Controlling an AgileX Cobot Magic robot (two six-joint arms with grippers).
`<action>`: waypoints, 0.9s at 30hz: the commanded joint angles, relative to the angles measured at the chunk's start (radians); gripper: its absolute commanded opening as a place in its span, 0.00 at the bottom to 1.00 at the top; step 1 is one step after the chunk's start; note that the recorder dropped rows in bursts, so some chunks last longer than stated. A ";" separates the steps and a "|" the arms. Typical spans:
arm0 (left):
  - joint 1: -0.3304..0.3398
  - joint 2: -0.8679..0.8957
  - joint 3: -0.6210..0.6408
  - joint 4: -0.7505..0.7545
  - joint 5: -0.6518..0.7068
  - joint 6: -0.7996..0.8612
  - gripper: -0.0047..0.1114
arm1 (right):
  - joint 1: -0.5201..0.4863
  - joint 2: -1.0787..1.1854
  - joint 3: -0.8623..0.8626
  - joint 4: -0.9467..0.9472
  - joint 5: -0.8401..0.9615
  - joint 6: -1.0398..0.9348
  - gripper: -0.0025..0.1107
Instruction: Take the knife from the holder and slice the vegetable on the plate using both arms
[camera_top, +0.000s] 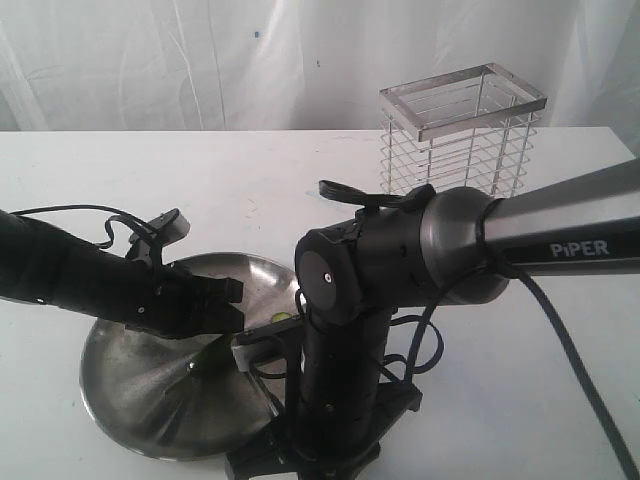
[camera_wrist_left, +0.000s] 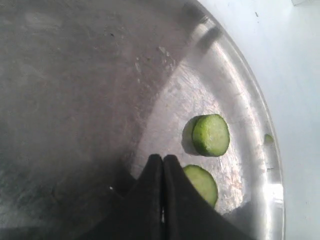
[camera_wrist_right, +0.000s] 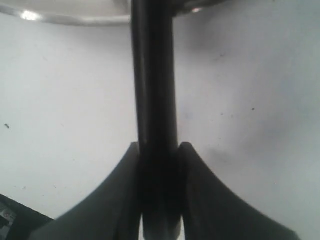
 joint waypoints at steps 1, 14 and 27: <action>-0.015 0.059 0.054 0.138 -0.046 -0.005 0.04 | -0.005 -0.006 0.006 -0.009 -0.095 0.028 0.02; 0.107 -0.140 -0.091 0.059 -0.011 0.001 0.04 | -0.016 -0.010 -0.077 -0.099 -0.124 0.028 0.02; 0.165 -0.354 0.011 0.059 0.019 0.005 0.04 | -0.055 0.014 -0.122 -0.116 -0.218 -0.106 0.34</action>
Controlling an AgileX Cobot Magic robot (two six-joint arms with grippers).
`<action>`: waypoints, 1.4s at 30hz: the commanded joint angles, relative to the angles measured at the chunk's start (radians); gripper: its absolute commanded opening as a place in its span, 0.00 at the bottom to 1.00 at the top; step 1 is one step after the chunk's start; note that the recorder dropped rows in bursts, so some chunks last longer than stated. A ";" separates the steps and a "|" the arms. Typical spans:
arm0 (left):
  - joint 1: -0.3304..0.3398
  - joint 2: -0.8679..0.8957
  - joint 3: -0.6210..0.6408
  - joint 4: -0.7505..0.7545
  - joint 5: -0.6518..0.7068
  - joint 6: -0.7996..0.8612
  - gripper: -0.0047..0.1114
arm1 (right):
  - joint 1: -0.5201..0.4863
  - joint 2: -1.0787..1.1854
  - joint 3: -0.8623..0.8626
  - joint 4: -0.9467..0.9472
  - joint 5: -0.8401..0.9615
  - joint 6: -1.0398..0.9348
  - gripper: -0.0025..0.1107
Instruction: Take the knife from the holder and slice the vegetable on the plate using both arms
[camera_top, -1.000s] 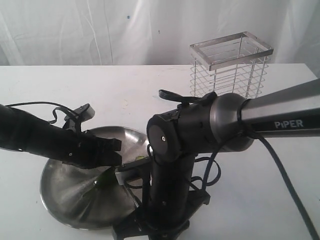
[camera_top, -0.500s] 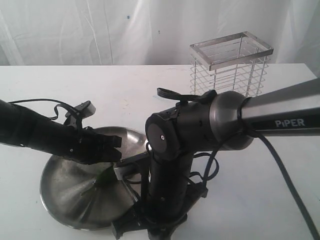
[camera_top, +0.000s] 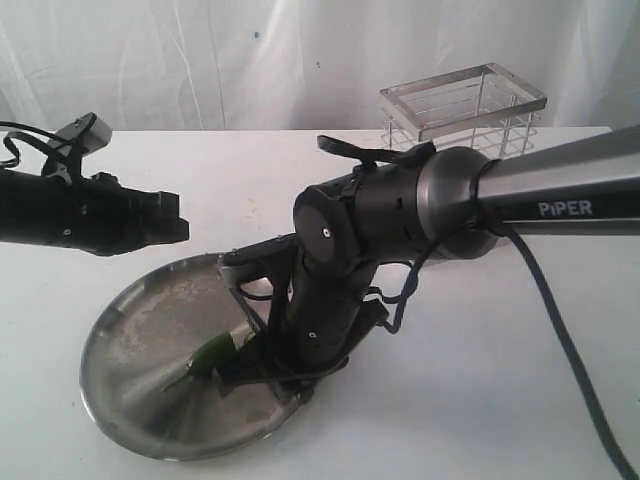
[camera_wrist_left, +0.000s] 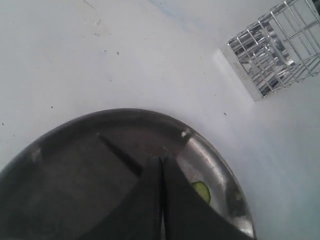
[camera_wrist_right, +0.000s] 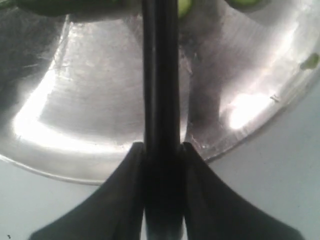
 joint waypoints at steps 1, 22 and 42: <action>0.004 -0.101 0.047 -0.003 0.026 0.007 0.04 | -0.006 -0.015 -0.006 -0.031 -0.032 -0.045 0.38; 0.004 -0.862 0.545 0.068 -0.331 -0.035 0.04 | -0.265 -0.641 0.427 -0.465 -0.198 0.252 0.02; 0.004 -1.042 0.605 0.074 -0.227 -0.039 0.04 | -0.689 -1.783 0.893 -0.690 -0.664 0.316 0.02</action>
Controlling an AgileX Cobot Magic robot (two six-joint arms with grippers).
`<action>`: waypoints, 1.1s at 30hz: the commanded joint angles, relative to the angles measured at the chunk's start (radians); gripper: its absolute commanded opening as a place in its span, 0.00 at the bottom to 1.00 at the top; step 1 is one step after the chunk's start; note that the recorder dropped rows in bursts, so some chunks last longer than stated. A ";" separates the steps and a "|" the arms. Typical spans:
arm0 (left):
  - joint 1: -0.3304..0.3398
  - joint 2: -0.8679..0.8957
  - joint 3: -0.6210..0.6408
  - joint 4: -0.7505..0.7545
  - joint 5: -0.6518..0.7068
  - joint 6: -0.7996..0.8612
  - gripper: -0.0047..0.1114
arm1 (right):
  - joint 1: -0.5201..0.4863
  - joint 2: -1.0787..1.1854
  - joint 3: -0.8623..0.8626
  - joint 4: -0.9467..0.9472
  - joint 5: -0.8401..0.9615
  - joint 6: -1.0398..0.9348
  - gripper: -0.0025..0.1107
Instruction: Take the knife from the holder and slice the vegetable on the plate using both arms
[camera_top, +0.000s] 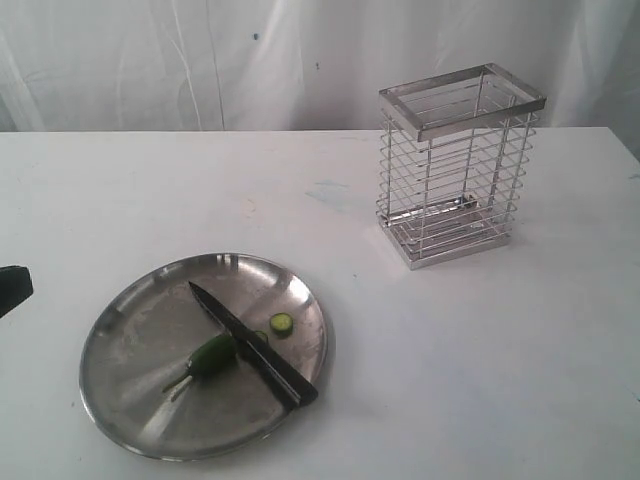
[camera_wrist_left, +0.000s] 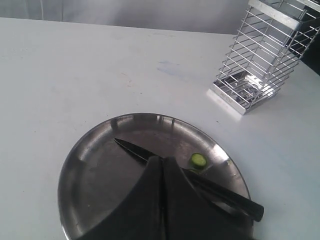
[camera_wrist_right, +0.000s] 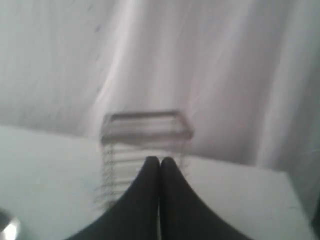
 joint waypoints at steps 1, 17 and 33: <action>0.004 -0.008 0.006 -0.015 0.006 -0.007 0.04 | -0.185 -0.213 0.015 -0.026 -0.036 -0.018 0.02; 0.004 -0.009 0.006 -0.015 -0.017 -0.007 0.04 | -0.322 -0.306 0.352 0.425 0.025 -0.451 0.02; 0.004 -0.009 0.006 -0.015 -0.019 -0.007 0.04 | -0.332 -0.306 0.352 0.329 0.205 -0.439 0.02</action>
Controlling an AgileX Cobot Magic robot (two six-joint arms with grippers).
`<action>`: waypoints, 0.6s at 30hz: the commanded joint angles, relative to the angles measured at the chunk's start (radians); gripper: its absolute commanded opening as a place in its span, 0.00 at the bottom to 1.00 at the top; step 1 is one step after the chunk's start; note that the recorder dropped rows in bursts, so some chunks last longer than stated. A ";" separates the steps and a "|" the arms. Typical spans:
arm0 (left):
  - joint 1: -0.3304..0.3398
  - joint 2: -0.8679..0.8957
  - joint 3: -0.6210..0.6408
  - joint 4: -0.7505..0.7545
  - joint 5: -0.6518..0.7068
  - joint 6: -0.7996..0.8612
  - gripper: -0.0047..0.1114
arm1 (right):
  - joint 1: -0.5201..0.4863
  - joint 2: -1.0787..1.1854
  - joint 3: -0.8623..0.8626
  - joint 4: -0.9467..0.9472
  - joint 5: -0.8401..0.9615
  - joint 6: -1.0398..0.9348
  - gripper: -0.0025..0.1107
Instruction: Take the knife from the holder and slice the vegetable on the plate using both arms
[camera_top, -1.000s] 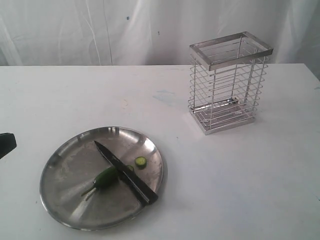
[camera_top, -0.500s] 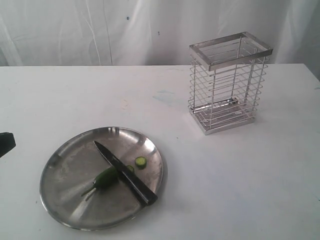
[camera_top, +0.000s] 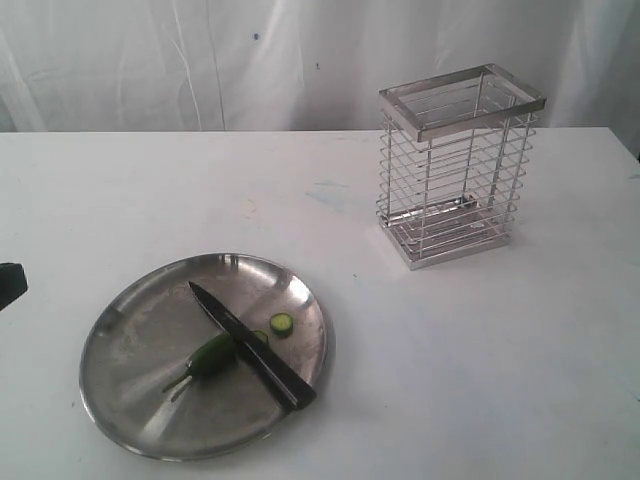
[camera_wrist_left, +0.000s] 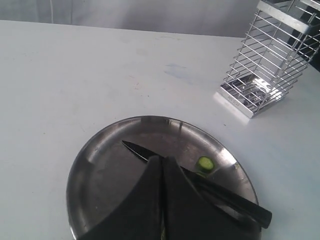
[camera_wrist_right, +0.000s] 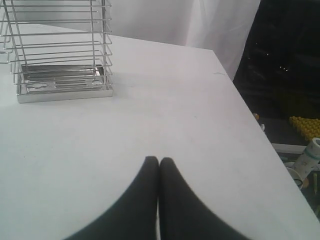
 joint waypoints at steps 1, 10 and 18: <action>0.004 -0.007 0.006 -0.015 0.009 -0.007 0.04 | -0.006 -0.004 0.004 -0.009 0.002 0.000 0.02; 0.099 -0.380 0.042 0.033 0.068 0.018 0.04 | -0.006 -0.004 0.004 -0.009 0.002 0.000 0.02; 0.136 -0.594 0.042 0.317 0.172 -0.116 0.04 | -0.006 -0.004 0.004 -0.009 0.002 0.000 0.02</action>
